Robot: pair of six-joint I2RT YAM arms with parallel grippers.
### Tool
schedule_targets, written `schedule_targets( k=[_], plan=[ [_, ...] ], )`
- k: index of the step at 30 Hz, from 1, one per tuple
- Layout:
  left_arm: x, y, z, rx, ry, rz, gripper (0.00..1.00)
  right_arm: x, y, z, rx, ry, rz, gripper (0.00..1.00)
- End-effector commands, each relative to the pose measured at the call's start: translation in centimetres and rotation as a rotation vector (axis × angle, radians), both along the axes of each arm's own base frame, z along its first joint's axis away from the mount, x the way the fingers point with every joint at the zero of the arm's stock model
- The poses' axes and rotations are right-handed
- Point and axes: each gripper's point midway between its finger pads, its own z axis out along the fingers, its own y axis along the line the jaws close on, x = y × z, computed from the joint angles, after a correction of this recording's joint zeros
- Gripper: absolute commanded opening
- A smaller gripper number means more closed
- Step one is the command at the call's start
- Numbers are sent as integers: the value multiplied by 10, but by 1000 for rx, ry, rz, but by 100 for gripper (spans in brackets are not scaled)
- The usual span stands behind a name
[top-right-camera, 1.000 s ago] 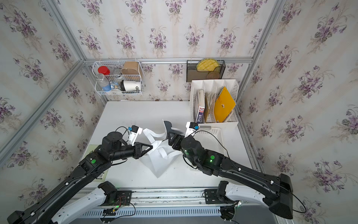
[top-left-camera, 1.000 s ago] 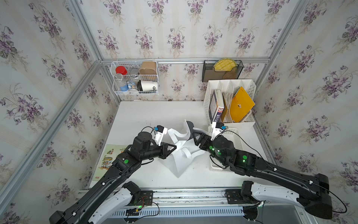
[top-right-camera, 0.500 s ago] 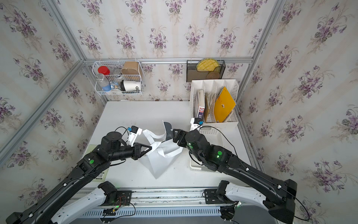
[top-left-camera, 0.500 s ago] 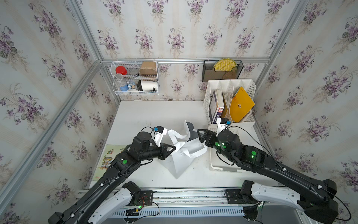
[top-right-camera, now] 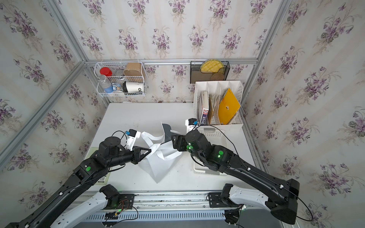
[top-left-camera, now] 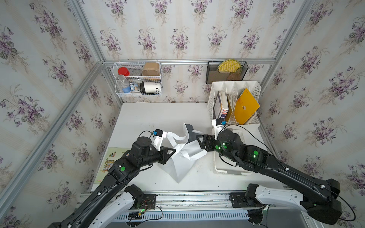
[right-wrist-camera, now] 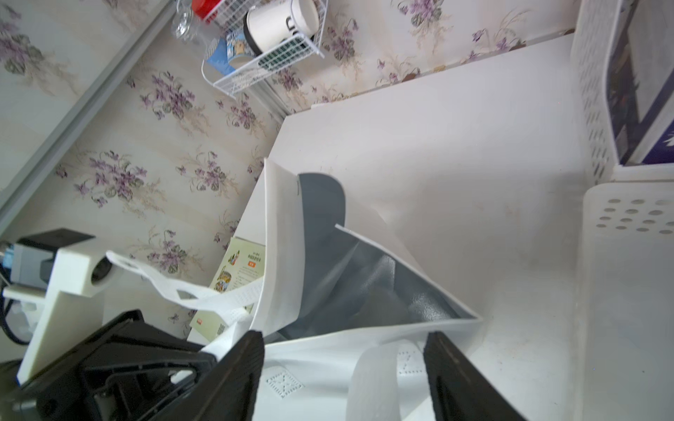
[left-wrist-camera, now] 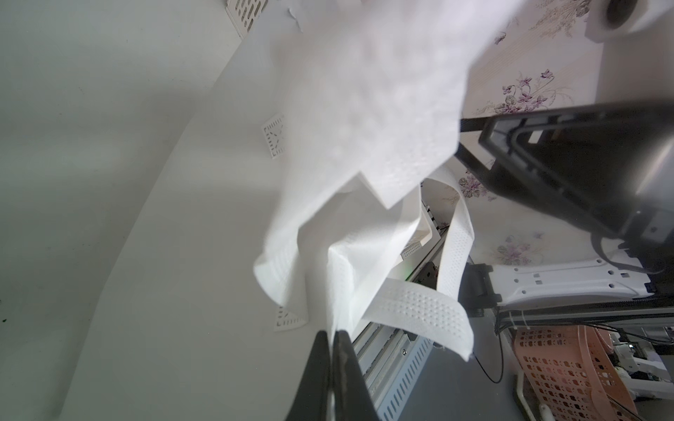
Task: Place the ice pack in the delivery bag
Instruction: Seal the delivery bag at the center of the board.
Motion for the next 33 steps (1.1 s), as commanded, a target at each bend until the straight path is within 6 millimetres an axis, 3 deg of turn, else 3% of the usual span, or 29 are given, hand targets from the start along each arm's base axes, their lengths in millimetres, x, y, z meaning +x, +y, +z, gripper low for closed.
schedule_targets(
  k=[1,8,11,16,23,30,33],
  plan=[
    [2,-1,5,-8,-33,-10,0,-8,-4,-23,-77,36,6,72],
    [-4,0,5,-20,-29,-20,10,-15,-15,-49,-15,77,-35,70],
    [-8,0,6,-34,-24,-33,18,-13,-15,-52,-7,65,-42,60],
    [-14,2,2,-36,-13,-42,29,-11,-10,-58,6,62,-37,32],
    [-19,-3,-2,-48,9,-77,40,-12,-4,-74,38,84,-31,24],
    [-22,-6,0,-68,22,-98,38,-12,1,-79,52,87,-25,15],
    [-23,-7,-1,-68,30,-102,23,-11,2,-79,60,87,-24,11]
  ],
)
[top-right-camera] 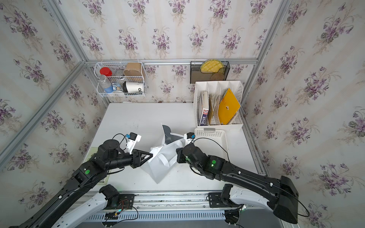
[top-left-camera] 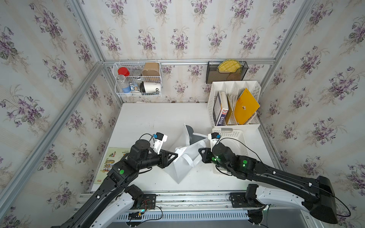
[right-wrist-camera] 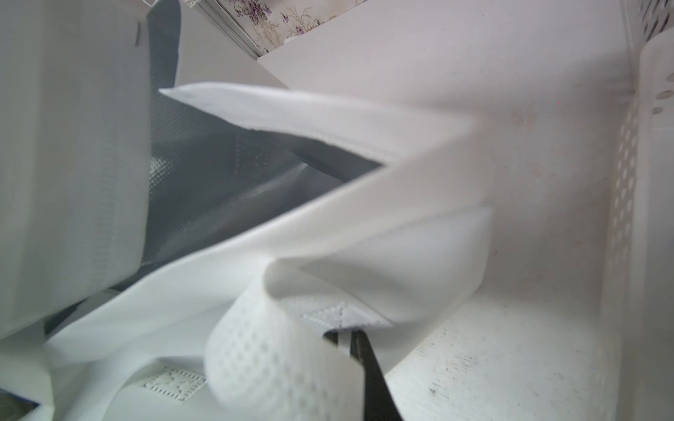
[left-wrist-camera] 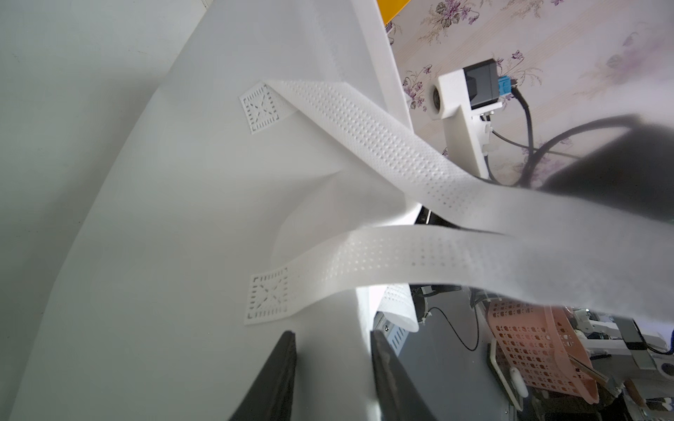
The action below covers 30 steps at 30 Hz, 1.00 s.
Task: Place the ice pack in the delivery bag
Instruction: Seal the delivery bag at the center of the board.
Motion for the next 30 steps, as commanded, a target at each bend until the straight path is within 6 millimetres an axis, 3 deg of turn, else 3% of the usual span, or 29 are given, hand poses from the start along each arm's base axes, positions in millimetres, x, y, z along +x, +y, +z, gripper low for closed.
schedule_targets(
  k=[1,5,11,17,22,30],
  plan=[
    [-2,-3,2,-15,0,-19,18,2,5,8,45,-13,-5,10],
    [0,-1,-1,2,7,-7,0,3,4,9,47,-17,-8,8],
    [8,11,-2,50,-19,73,0,3,2,9,50,-21,-18,7],
    [4,14,16,24,-65,65,0,4,-1,12,54,-36,-26,9],
    [1,10,31,-3,-89,35,46,5,2,13,58,-39,-19,11],
    [-9,13,64,19,-174,-26,72,6,6,16,58,-49,-8,13]
  ],
)
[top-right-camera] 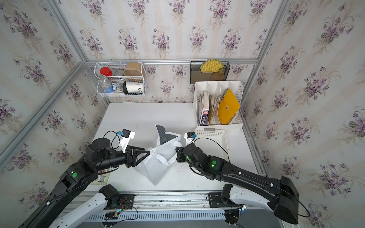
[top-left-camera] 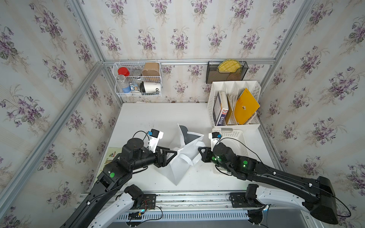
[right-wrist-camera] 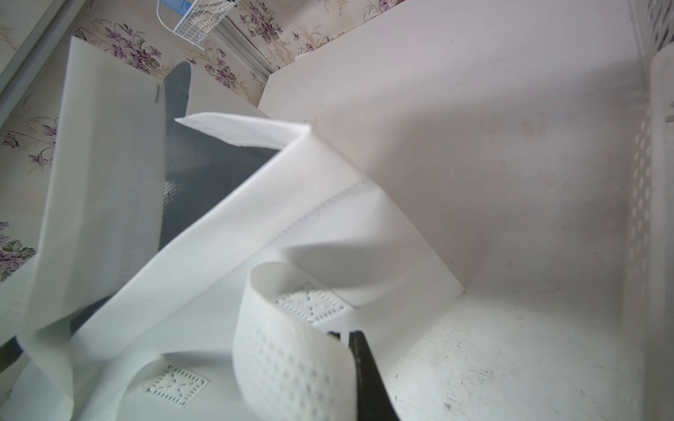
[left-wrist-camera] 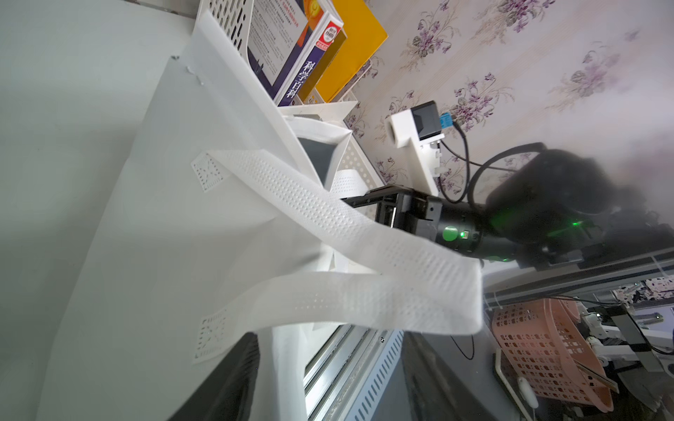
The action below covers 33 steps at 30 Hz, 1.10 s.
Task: Place the ice pack in the delivery bag
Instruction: Seal the delivery bag at the center of the board.
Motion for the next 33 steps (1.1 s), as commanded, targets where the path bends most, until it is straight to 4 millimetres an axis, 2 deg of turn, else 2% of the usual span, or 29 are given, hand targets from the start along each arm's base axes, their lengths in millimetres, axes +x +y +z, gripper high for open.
schedule_targets(
  k=[1,4,7,11,14,17,23,25,29,30,33],
  plan=[
    [-5,2,13,35,-64,-44,73,3,4,9,14,-32,6,13],
    [-2,8,24,79,-102,-19,74,4,4,11,12,-36,6,13],
    [-3,12,55,68,-171,-18,74,4,3,12,10,-38,1,14],
    [-17,1,106,-67,-244,-98,72,6,2,15,13,-45,-8,14],
    [-20,-15,119,-119,-210,-166,70,7,1,14,10,-45,-20,15],
    [-21,-37,114,-129,-156,-225,67,8,-3,14,-2,-43,-35,15],
    [-31,-81,89,-46,-113,-275,63,8,-11,14,4,-40,-71,15],
    [-26,-88,78,-8,-80,-234,59,8,-14,13,7,-40,-80,15],
    [6,-84,41,95,18,-30,56,8,-16,12,10,-36,-90,14],
    [12,-87,32,107,40,-3,51,9,-16,12,10,-34,-93,14],
    [18,-94,26,110,82,27,43,9,-16,10,11,-30,-95,14]
  ],
)
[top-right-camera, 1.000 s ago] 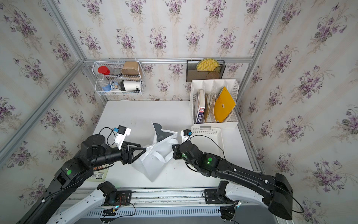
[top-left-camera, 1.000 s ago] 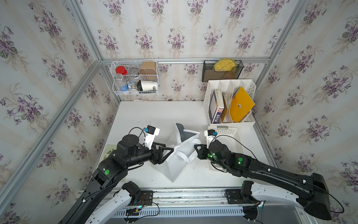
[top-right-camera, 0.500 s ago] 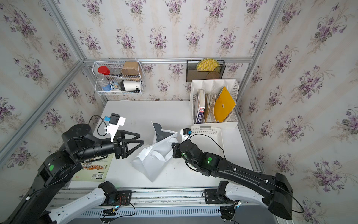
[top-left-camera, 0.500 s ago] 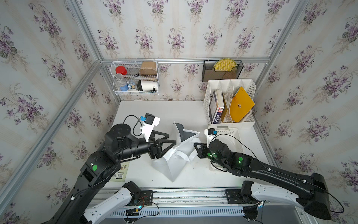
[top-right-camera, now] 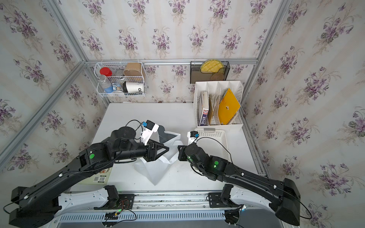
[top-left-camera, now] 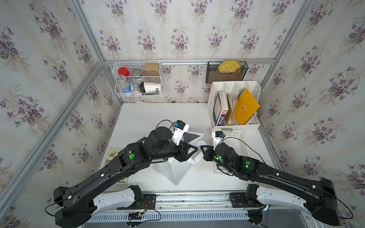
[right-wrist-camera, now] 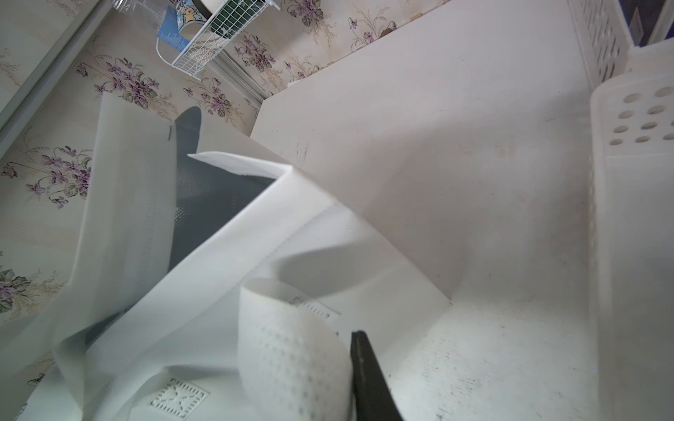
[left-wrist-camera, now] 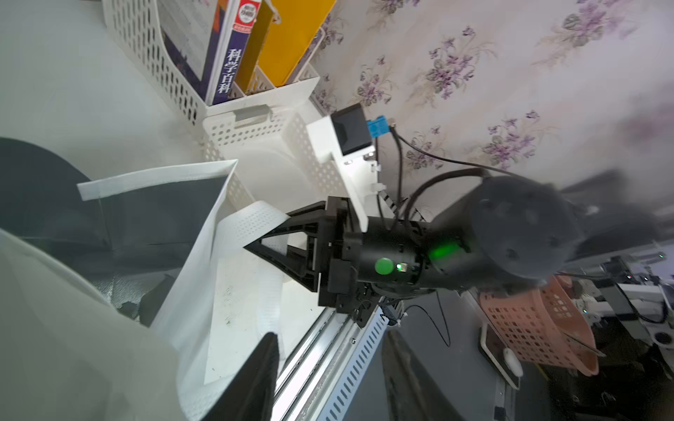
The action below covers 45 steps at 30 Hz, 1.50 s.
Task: Place the ice pack in the delivery bag
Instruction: Seal the delivery bag at the center of the board.
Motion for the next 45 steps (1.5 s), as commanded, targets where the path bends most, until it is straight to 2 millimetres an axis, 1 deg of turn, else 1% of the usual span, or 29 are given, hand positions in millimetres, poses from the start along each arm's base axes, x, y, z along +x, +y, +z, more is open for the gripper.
schedule_targets(
  k=[1,3,4,7,11,12,14,17,21,23,26,28,32,34,37,39,40,43,45],
  plan=[
    [20,0,-4,6,41,138,43,3,-2,0,5,-1,-25,14],
    [25,0,-9,39,46,173,40,3,-2,-1,4,2,-27,14],
    [27,4,-12,69,42,198,40,3,-2,-1,7,3,-27,14],
    [39,26,-19,160,10,305,40,3,-2,0,9,2,-30,14],
    [49,59,-23,249,-47,425,41,4,-3,1,10,1,-38,14],
    [49,66,-25,265,-54,446,41,4,-4,1,10,2,-39,14],
    [50,71,-28,272,-71,461,42,4,-3,1,12,1,-40,14],
    [51,69,-30,235,-90,453,46,4,-3,2,14,0,-40,14],
    [55,62,-22,165,-116,440,54,4,-2,4,16,-6,-31,15],
    [60,61,-20,145,-109,442,56,3,-1,6,10,-18,-20,18],
    [71,61,-23,117,-64,458,61,4,-6,11,-8,-45,-22,26],
    [80,64,-28,90,-17,476,61,4,-10,14,-11,-62,-24,31],
    [96,71,-40,16,87,517,61,5,-17,18,-21,-80,-42,35],
    [101,72,-41,-14,105,526,61,5,-18,18,-33,-83,-43,38],
    [104,68,-37,-39,94,516,61,7,-24,18,-58,-91,-61,46],
    [105,65,-33,-58,90,511,61,9,-28,21,-79,-113,-75,49],
    [106,63,-31,-72,86,507,61,11,-31,22,-91,-126,-83,52],
    [107,57,-19,-112,73,483,61,16,-39,32,-100,-170,-89,61],
    [109,57,-15,-115,63,488,61,20,-43,41,-79,-201,-81,65]
  ],
)
